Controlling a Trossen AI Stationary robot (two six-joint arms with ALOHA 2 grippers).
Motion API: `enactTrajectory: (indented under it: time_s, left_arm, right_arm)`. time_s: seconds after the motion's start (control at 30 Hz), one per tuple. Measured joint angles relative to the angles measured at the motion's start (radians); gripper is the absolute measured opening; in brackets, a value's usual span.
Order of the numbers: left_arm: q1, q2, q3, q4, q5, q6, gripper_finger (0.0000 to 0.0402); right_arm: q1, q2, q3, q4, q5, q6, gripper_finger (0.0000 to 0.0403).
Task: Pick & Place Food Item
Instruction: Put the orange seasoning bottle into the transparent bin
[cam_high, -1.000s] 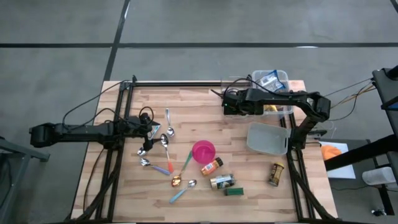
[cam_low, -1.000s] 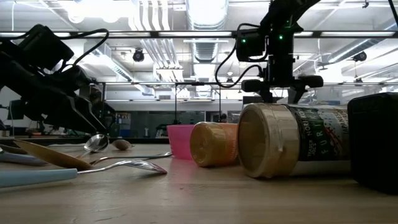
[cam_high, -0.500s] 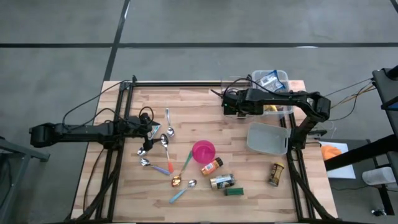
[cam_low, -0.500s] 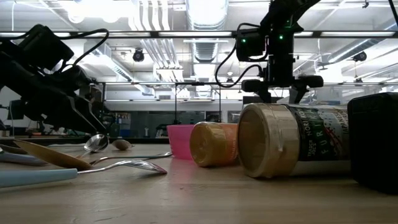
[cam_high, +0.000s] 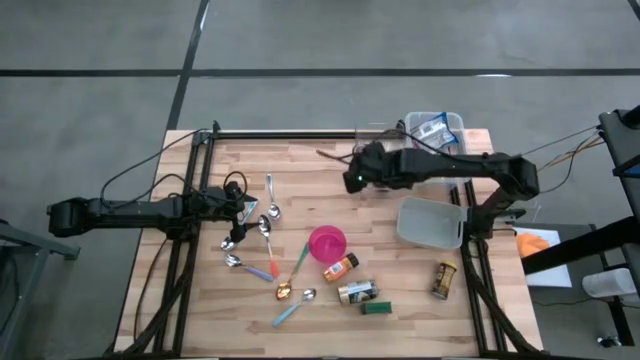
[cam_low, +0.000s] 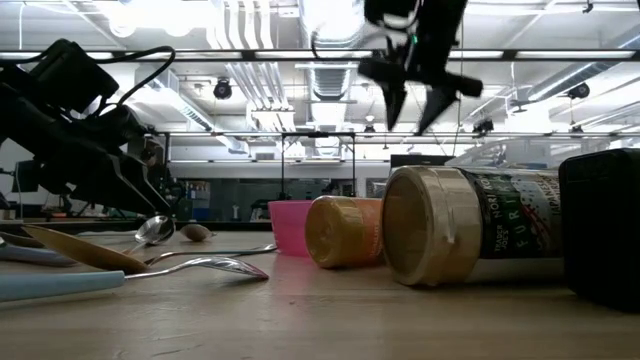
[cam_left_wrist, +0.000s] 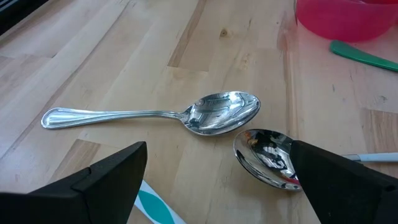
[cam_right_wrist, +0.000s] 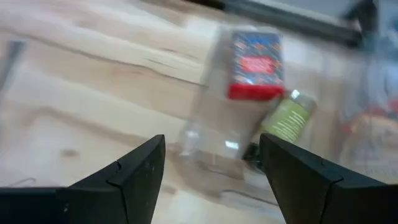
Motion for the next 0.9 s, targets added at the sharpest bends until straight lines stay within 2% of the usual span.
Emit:
enactTrajectory:
  time_s: [0.1,0.3,0.47,0.6,0.73,0.9]
  left_arm:
    - [0.0,0.0,0.0,0.0,0.0,0.0,0.0396]
    - [0.0,0.0,0.0,0.0,0.0,0.0,0.0396]
    - [0.0,0.0,0.0,0.0,0.0,0.0,0.0396]
    - [0.0,0.0,0.0,0.0,0.0,0.0,0.0396]
    - [0.0,0.0,0.0,0.0,0.0,0.0,0.0396]
    - [0.0,0.0,0.0,0.0,0.0,0.0,0.0396]
  right_arm:
    - [0.071,-0.008,0.033,-0.003,0.035,-0.086,0.0258]
    - [0.227,-0.026,0.072,0.008,0.039,-0.298,0.0258]
    - [0.351,-0.026,0.066,0.031,0.039,-0.494,0.0258]
    - [0.431,-0.024,0.042,0.106,0.028,-0.59,0.0258]
    - [0.482,-0.023,0.008,0.247,-0.047,-0.731,0.0258]
    - [0.5,-0.023,-0.075,0.459,-0.229,-0.899,0.0258]
